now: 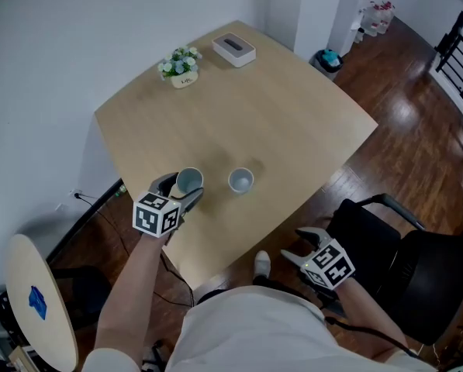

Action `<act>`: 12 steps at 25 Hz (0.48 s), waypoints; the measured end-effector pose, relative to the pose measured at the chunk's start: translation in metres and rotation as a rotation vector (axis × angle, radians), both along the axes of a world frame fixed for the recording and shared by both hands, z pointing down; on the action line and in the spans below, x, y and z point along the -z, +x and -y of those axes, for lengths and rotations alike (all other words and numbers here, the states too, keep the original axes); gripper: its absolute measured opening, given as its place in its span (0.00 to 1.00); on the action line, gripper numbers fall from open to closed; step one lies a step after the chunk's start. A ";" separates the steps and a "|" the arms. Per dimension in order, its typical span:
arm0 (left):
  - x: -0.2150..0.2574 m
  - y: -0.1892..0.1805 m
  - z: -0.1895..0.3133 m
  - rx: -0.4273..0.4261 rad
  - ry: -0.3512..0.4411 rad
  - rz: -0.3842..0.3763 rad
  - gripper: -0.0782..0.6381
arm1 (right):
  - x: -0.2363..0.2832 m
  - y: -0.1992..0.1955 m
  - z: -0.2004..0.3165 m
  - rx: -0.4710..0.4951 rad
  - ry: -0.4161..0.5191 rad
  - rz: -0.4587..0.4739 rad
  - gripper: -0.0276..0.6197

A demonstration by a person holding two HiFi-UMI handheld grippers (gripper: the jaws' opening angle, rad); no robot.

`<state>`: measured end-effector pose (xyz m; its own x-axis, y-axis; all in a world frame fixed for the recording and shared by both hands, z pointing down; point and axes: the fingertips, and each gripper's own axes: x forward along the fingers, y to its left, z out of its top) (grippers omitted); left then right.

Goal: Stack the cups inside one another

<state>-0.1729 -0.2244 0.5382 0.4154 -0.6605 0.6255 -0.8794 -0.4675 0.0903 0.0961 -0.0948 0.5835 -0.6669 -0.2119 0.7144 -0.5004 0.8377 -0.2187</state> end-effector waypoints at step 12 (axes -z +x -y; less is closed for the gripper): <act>0.021 0.110 0.041 -0.181 0.036 -0.075 0.61 | 0.001 0.030 0.025 -0.050 0.002 0.019 0.44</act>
